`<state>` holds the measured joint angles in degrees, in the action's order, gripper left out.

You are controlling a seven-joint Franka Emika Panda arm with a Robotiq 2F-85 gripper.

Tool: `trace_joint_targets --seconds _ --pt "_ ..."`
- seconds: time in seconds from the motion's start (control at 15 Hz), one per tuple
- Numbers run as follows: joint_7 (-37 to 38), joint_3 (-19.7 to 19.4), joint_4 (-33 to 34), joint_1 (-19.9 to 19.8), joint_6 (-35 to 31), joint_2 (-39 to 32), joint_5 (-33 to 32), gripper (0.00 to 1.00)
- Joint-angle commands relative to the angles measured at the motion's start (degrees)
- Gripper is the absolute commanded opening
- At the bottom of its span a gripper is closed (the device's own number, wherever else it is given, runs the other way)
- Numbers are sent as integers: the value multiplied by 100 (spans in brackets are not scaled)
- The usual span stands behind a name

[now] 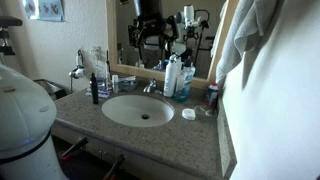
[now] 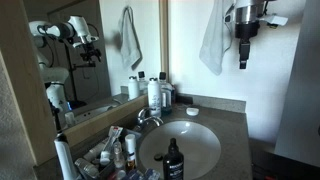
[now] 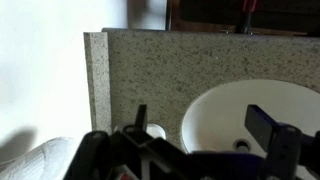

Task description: Remove the black lid from the mouthwash bottle

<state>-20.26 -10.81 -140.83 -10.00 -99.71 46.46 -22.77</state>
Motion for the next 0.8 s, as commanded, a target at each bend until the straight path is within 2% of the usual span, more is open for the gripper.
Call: trace_joint_targets --seconds 0.0,0.13,0.27,0.53,0.73 --pt "66 -82 22 130 49 10 -64 100" --pt "66 -82 22 130 49 10 -64 100" --pt "-18 -250 119 202 -400 -222 -76 100" --pt "-265 -737 445 403 -1643 -1045 71 100" --pt "-614 -1071 882 587 -2506 -1979 431 100"
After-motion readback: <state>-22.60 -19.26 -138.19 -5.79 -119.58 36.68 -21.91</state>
